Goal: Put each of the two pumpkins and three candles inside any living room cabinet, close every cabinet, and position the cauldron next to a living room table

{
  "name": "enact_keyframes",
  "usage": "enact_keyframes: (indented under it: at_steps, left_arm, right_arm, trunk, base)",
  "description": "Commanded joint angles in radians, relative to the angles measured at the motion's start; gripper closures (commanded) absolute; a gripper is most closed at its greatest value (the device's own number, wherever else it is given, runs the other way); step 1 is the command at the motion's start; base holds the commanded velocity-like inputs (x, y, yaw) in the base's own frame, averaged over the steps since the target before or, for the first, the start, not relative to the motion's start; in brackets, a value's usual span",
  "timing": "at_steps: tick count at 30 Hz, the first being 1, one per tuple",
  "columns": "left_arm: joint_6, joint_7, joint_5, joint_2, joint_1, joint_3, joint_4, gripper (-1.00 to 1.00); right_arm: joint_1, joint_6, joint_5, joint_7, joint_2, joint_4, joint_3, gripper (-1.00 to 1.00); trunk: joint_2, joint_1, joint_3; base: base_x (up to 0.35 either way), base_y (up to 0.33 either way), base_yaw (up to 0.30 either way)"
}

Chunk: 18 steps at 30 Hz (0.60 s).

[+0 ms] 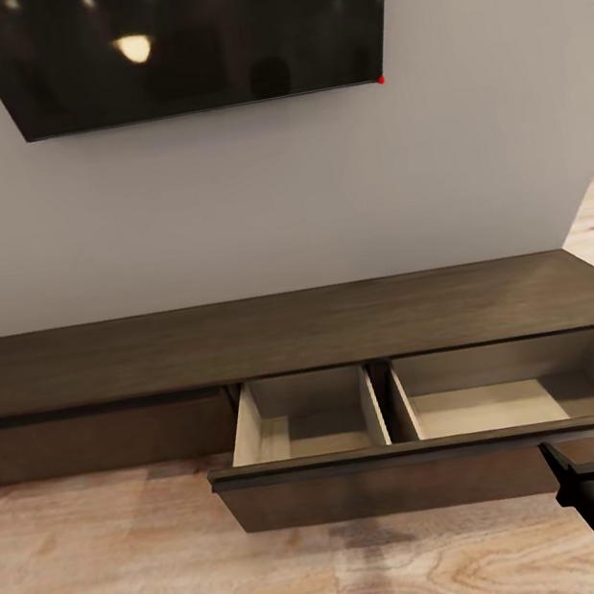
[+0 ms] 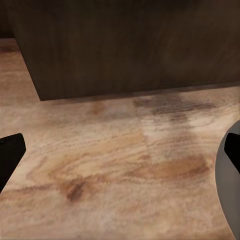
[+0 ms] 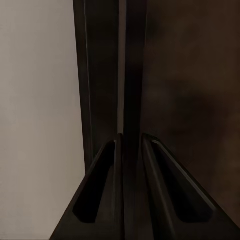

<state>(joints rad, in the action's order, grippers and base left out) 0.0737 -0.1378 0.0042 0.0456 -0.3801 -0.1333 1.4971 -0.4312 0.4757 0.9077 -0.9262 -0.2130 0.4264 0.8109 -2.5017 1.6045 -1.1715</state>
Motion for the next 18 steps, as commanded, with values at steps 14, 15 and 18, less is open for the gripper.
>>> enact_keyframes:
  at_steps: [14,15,18]
  left_arm:
    - [0.003,-0.003,0.0,0.0,0.0,0.0,0.0,-1.0]
    - [0.003,-0.003,0.0,0.0,0.0,0.0,0.0,-1.0]
    - [0.003,-0.002,0.0,0.0,0.0,0.0,0.0,-1.0]
  right_arm:
    - [-0.001,0.02,0.023,-0.039,0.0,0.002,0.008,1.0]
    - [-0.001,0.02,0.023,-0.039,0.0,0.002,0.008,1.0]
    - [-0.001,0.02,0.023,-0.039,0.0,0.002,0.008,1.0]
  trunk:
    - [0.0,0.0,0.0]
    - [0.0,0.0,0.0]
    - [0.0,0.0,0.0]
  base:
    - [-0.057,0.0,0.0]
    - [-0.106,0.0,0.0]
    - [-0.104,0.0,0.0]
